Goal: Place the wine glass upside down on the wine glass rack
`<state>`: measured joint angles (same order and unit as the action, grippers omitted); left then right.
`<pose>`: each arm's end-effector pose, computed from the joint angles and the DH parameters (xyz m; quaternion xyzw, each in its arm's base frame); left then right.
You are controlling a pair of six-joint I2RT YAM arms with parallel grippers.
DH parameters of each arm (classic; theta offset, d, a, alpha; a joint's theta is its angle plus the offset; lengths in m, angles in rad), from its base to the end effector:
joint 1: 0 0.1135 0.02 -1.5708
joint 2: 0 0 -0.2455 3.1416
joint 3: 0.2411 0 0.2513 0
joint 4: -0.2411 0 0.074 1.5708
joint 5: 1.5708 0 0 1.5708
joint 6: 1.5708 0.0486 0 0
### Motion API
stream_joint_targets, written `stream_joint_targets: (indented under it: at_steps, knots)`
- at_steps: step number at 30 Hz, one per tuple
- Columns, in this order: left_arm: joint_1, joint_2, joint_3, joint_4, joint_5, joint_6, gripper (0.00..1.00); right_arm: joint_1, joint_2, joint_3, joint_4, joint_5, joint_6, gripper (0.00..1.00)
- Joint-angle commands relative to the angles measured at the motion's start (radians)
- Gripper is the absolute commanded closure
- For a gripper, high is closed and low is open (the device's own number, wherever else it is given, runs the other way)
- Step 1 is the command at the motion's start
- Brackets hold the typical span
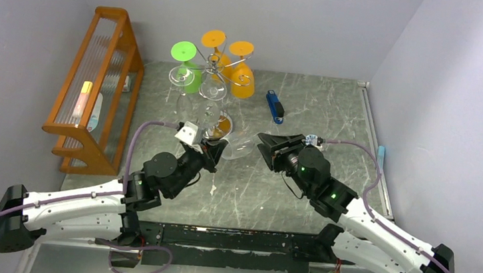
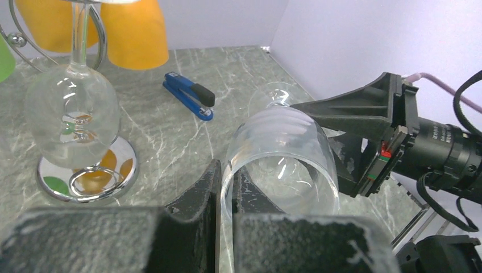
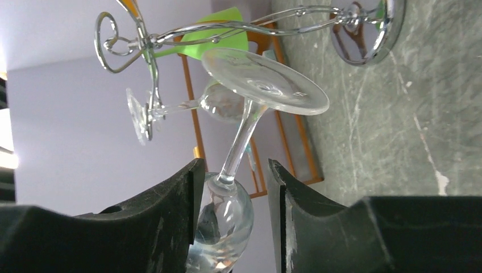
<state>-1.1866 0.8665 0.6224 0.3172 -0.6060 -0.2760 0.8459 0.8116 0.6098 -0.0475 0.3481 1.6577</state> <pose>0.1104 -0.1991 0.3082 0.0894 0.6797 -0.3157 0.6560 0.1570 0.1523 0.2719 0.4047 0.6725 0.5311 0.3194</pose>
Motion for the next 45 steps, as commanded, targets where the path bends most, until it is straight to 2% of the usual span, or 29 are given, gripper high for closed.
stream_joint_targets:
  at_steps: [1,4,12,17,24,25,28,32,35,40,45]
  knots:
    - [-0.006,-0.028,-0.021,0.173,0.004,-0.014,0.95,-0.006,0.017,0.001,0.106,0.015,0.073,0.53]
    - [-0.007,-0.035,-0.036,0.196,0.015,-0.020,0.95,-0.005,0.036,0.002,0.151,-0.006,0.083,0.55]
    - [-0.007,-0.035,-0.052,0.213,0.031,-0.028,0.95,-0.006,0.077,-0.005,0.226,-0.056,0.110,0.73]
    - [-0.007,-0.035,-0.059,0.223,0.033,-0.024,0.95,-0.006,0.092,-0.013,0.256,-0.091,0.123,0.78]
    - [-0.007,-0.025,-0.055,0.214,0.086,0.014,0.95,-0.007,0.101,-0.009,0.267,-0.122,0.121,1.00]
    - [-0.007,-0.025,-0.055,0.208,0.092,0.016,0.95,-0.007,0.103,-0.005,0.264,-0.120,0.114,1.00]
    - [-0.007,-0.029,-0.057,0.179,0.095,-0.003,0.84,-0.009,0.107,0.007,0.248,-0.107,0.076,1.00]
    - [-0.007,-0.075,-0.064,0.092,0.081,-0.042,0.55,-0.022,0.099,0.007,0.231,-0.072,0.002,1.00]
    - [-0.007,-0.142,-0.080,0.016,0.084,-0.057,0.38,-0.050,0.085,0.003,0.215,-0.052,-0.076,1.00]
    - [-0.007,-0.262,-0.069,-0.163,0.089,-0.072,0.23,-0.107,0.059,-0.001,0.217,-0.036,-0.257,1.00]
    - [-0.006,-0.339,0.005,-0.340,0.057,-0.063,0.12,-0.141,0.041,-0.006,0.307,-0.044,-0.582,1.00]
